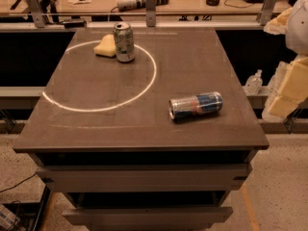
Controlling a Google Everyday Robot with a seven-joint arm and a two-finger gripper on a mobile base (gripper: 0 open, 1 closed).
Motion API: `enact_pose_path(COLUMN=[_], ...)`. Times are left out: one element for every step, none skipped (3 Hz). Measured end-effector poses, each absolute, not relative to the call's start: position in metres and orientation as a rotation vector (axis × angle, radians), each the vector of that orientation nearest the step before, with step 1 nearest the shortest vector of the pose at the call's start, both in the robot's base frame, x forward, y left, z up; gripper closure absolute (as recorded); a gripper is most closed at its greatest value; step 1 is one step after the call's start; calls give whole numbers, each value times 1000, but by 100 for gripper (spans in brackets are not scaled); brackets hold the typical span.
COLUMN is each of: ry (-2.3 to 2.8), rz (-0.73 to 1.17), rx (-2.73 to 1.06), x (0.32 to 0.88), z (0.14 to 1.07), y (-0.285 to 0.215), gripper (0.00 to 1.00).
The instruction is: Place redbull can upright
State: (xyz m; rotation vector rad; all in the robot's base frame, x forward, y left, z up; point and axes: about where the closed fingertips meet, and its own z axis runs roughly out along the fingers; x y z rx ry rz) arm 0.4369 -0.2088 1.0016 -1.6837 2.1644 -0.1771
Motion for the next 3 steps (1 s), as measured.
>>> enact_pose_path(ry=[2164, 2122, 2073], rz=[-177, -182, -169], rx=[-1684, -1689, -1674], x=[437, 444, 466], z=[1002, 998, 983], y=[-209, -195, -171], gripper=[0, 0, 0])
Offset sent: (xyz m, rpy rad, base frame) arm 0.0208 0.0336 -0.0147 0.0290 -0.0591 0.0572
